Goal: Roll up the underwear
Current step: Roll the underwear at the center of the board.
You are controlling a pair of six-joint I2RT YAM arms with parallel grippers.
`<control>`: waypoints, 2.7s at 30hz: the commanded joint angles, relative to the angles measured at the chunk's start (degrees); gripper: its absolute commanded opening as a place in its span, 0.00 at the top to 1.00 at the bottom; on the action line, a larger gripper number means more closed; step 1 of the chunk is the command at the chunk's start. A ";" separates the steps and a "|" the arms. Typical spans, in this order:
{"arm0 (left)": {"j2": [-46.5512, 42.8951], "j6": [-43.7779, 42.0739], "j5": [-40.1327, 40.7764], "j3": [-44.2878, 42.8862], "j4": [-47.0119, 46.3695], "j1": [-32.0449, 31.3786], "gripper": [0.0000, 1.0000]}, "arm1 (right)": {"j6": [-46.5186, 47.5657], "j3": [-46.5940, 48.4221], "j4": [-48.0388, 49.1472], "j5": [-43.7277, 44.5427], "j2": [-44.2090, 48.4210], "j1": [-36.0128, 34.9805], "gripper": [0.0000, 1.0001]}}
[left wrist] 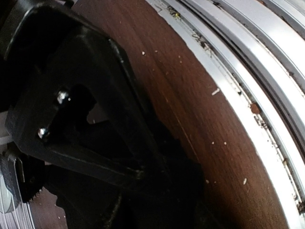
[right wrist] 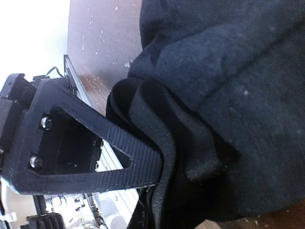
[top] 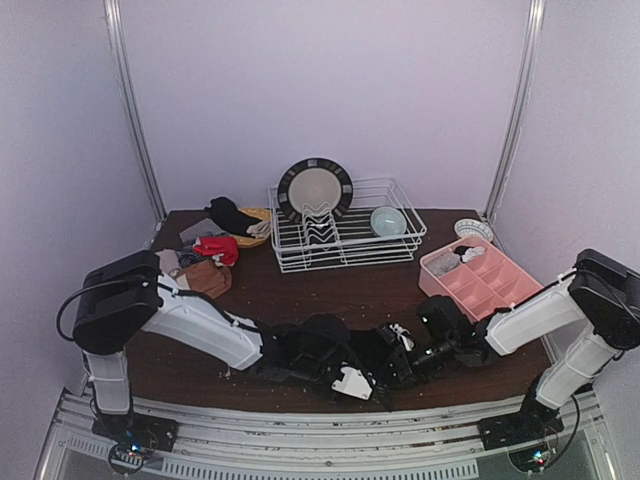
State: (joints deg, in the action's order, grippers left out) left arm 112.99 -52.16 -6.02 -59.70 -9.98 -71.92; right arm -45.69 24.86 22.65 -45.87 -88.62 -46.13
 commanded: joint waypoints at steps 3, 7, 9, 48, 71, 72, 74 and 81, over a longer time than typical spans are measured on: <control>3.47 -0.33 4.49 0.91 3.93 0.20 0.87 | -2.03 -1.57 1.27 -1.21 4.38 -0.81 0.95; 2.06 1.16 3.16 1.67 4.39 0.28 1.00 | -0.98 -1.89 -2.65 1.42 9.09 -1.30 0.68; 0.81 2.57 1.13 1.78 5.76 0.37 1.00 | 0.26 -1.77 -5.87 3.74 12.26 -1.69 0.60; 17.74 31.99 -47.61 -26.42 50.44 12.08 1.00 | 26.69 -4.45 -13.13 45.12 27.89 -28.45 0.57; 26.92 32.24 -50.81 -36.09 59.93 15.67 1.00 | 26.20 -5.16 -3.84 46.87 23.13 -28.36 0.45; 27.25 32.48 -50.69 -36.38 59.98 15.67 1.00 | 26.26 -4.87 -2.71 46.99 21.68 -28.25 0.44; 27.68 32.77 -50.41 -36.82 60.33 15.67 1.00 | 26.33 -4.45 -0.53 47.33 19.38 -28.36 0.43; 28.33 32.91 -49.53 -37.33 60.96 15.67 1.00 | 27.47 -0.72 -1.81 49.01 13.59 -28.29 0.40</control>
State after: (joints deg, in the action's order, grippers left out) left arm 137.47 -20.03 -64.10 -97.36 50.68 -56.82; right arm -18.65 21.12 20.21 1.23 -72.75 -74.11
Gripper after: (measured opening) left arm 0.035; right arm 0.596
